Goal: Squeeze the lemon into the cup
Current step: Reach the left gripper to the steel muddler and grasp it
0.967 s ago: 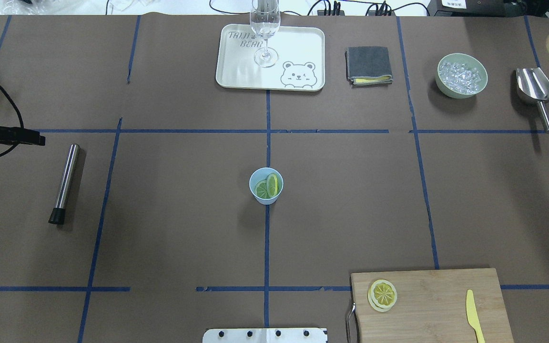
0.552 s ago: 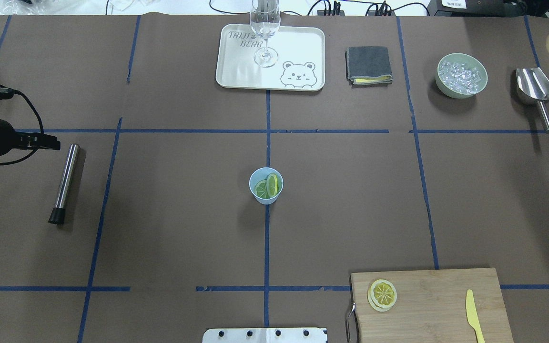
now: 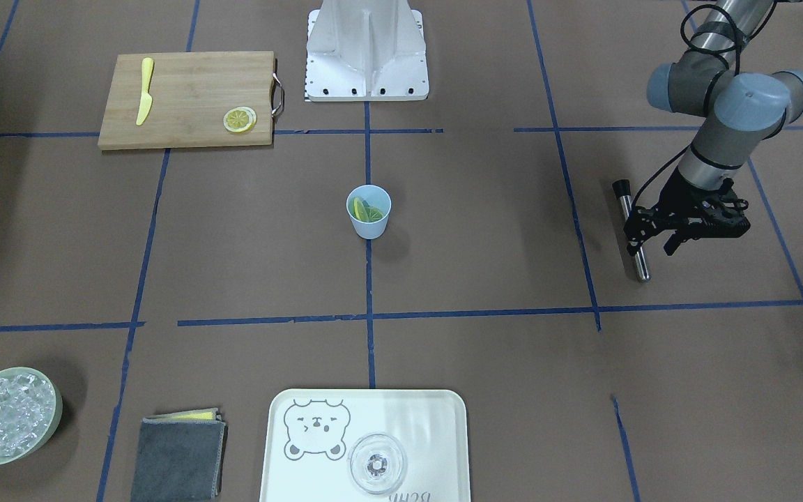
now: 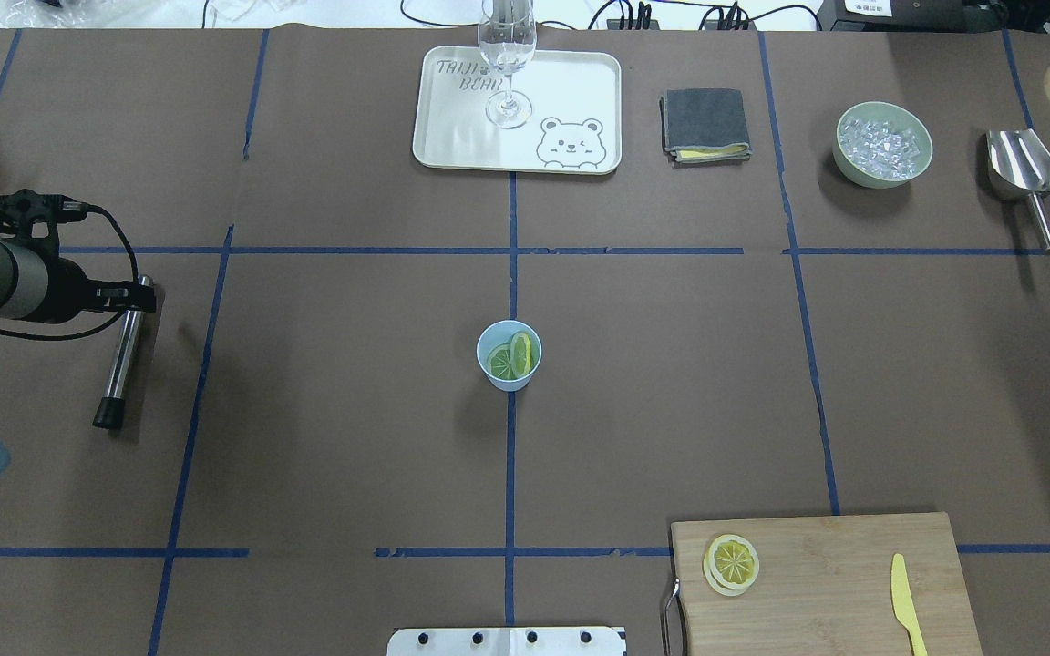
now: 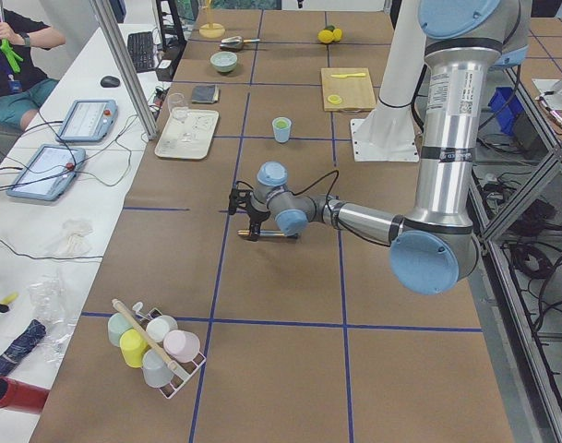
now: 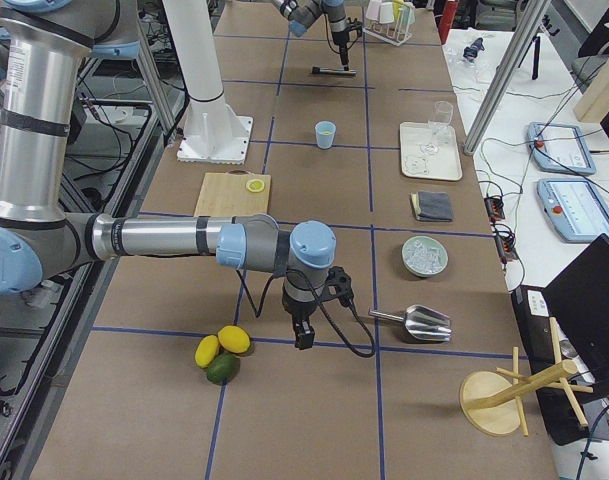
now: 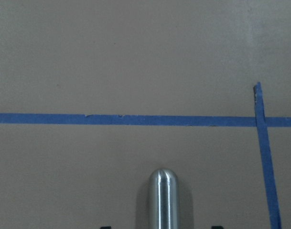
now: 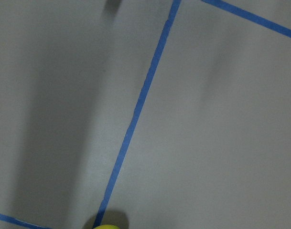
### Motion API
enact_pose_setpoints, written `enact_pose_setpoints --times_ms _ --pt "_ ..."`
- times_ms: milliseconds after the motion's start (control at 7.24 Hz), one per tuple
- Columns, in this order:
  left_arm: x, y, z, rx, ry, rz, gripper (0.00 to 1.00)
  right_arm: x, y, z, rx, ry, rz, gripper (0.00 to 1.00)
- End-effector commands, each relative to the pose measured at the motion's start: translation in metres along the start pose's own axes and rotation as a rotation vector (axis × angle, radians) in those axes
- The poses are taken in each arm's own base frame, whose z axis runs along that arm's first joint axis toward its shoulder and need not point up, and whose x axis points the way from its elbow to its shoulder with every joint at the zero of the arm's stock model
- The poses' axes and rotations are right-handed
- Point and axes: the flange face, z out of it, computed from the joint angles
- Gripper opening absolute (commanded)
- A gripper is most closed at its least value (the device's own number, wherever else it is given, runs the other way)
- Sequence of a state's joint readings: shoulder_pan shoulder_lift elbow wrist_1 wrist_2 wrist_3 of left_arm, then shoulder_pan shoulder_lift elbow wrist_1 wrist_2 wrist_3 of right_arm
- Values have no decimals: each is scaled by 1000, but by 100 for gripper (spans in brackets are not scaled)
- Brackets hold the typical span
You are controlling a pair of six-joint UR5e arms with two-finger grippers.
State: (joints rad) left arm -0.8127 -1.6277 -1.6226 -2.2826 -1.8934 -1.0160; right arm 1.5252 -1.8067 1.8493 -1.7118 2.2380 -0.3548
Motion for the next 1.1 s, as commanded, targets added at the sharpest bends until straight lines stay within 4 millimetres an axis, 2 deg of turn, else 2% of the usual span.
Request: enact_pose_setpoints --times_ms 0,138,414,552,690,829,967 --pt "6 8 8 -6 -7 18 70 3 5 -1 6 1 9 100" --pt "5 10 9 -10 -9 19 55 4 8 1 2 -1 14 100" --pt "9 17 15 -26 -10 30 54 5 10 0 4 -1 19 100" --pt "9 17 15 -26 -10 31 45 6 10 0 5 0 21 100" --pt "10 17 13 -23 -7 36 17 7 11 -1 8 0 25 100" --pt "25 12 -4 0 28 88 0 8 12 -3 14 0 29 100" --pt "44 7 -22 36 71 155 0 9 12 -3 13 0 30 100"
